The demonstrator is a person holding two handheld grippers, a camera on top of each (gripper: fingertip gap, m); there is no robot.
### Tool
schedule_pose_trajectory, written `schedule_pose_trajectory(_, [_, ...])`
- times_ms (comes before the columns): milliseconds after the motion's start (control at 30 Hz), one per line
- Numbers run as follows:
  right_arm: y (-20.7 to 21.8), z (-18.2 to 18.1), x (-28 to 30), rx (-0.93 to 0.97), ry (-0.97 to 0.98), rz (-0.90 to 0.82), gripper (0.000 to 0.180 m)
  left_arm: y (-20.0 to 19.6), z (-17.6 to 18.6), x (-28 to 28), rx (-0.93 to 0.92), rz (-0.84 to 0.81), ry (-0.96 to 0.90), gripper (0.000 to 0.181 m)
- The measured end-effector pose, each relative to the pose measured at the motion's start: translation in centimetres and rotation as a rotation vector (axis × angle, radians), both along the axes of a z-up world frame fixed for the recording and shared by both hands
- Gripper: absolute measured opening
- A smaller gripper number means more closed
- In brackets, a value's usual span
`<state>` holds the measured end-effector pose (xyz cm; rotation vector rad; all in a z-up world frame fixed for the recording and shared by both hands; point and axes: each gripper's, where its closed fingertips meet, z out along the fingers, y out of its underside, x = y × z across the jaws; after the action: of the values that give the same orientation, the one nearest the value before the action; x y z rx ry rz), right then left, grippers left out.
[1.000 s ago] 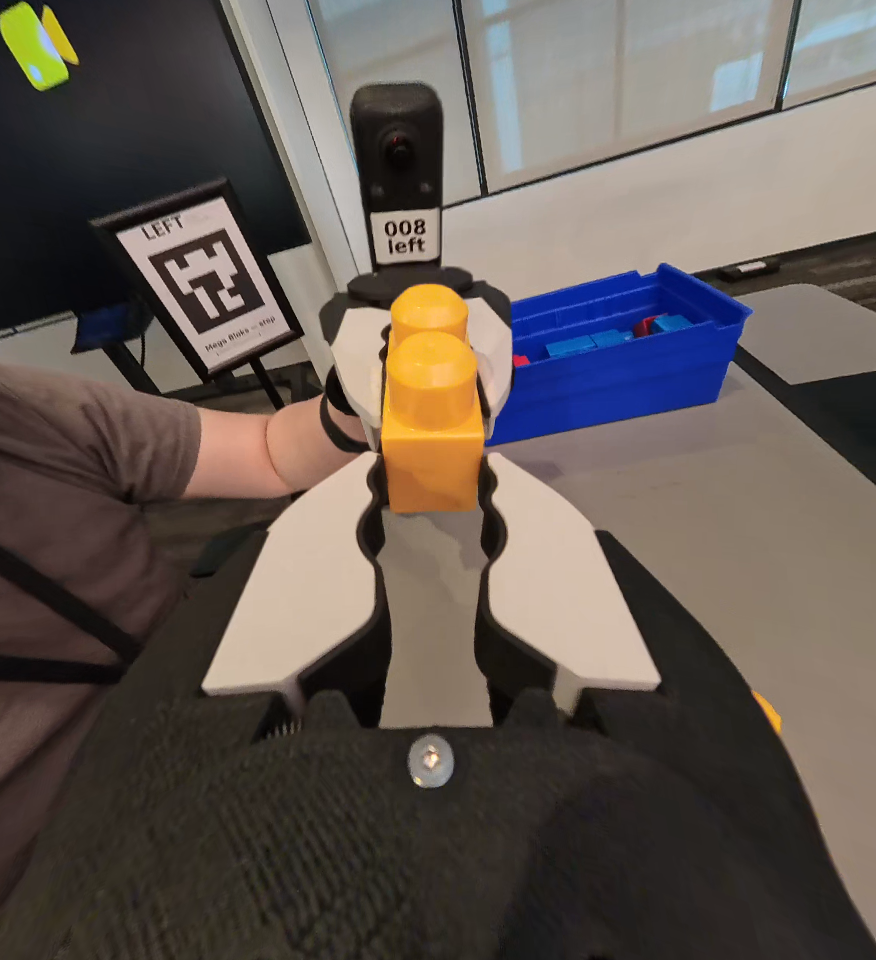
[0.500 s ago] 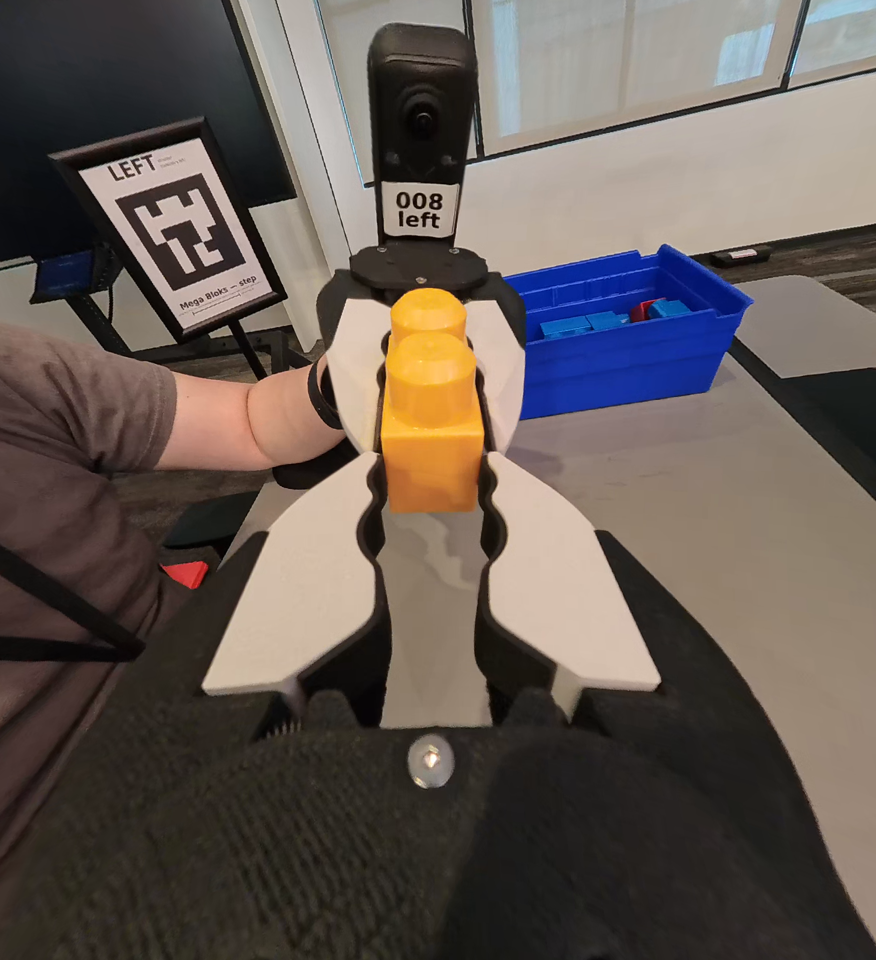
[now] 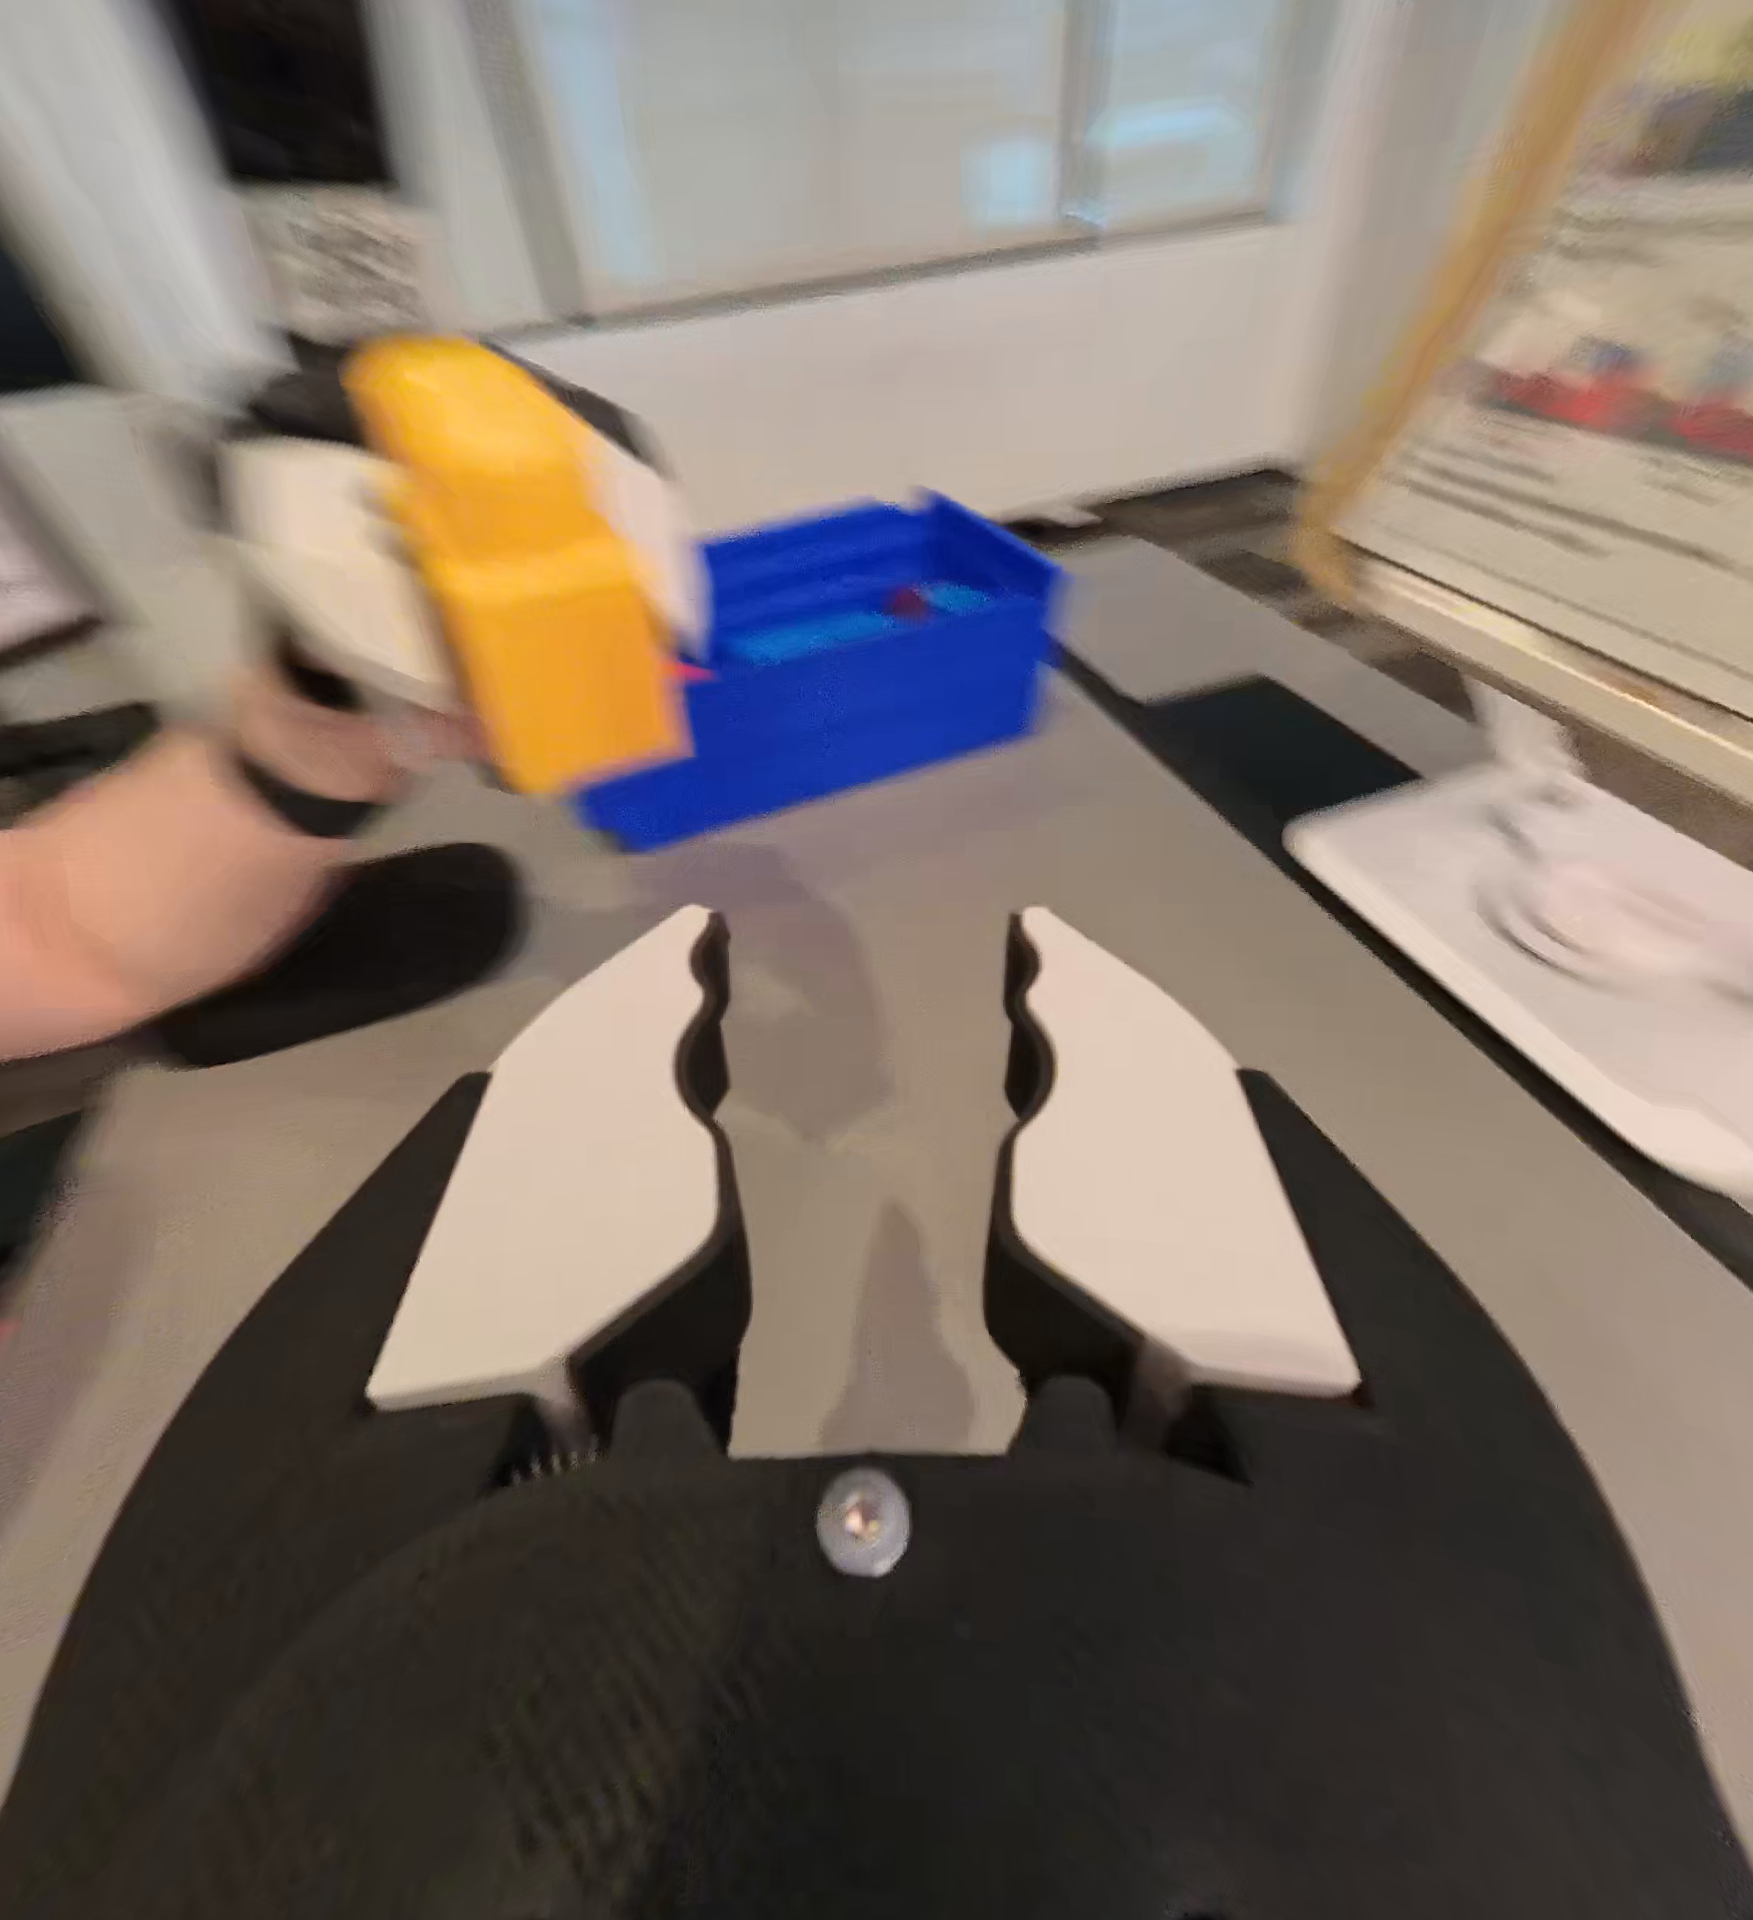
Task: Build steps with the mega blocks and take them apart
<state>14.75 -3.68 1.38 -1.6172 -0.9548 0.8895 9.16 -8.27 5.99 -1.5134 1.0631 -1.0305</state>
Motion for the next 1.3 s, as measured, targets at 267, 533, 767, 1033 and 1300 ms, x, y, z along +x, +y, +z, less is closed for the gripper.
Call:
schedule_pose_trajectory(267, [5.0, -12.4, 1.9, -0.089, -0.411, -0.323, 0.074, 1.9, 2.6, -4.4, -0.009, 0.097, -0.086, 0.041])
schedule_pose_trajectory(533, [4.6, -16.0, 1.1, -0.237, -0.397, -0.241, 0.038, 2.2, 1.9, -4.2, -0.037, 0.084, -0.085, 0.041])
schedule_pose_trajectory(767, [1.6, 0.8, 1.3, -0.137, 0.148, -0.094, 0.037, 1.4, -3.2, 0.2, -0.202, -0.062, -0.026, 0.042])
schedule_pose_trajectory(1033, [-3.9, 2.6, 0.4, -0.222, 0.094, 0.248, 0.037, -1.0, -8.7, 4.7, -0.295, -0.191, 0.107, 0.042])
schedule_pose_trajectory(1300, [-6.2, -0.7, -0.4, -0.32, -0.098, 0.389, 0.037, -3.0, -8.5, 5.3, -0.306, -0.312, 0.107, 0.042])
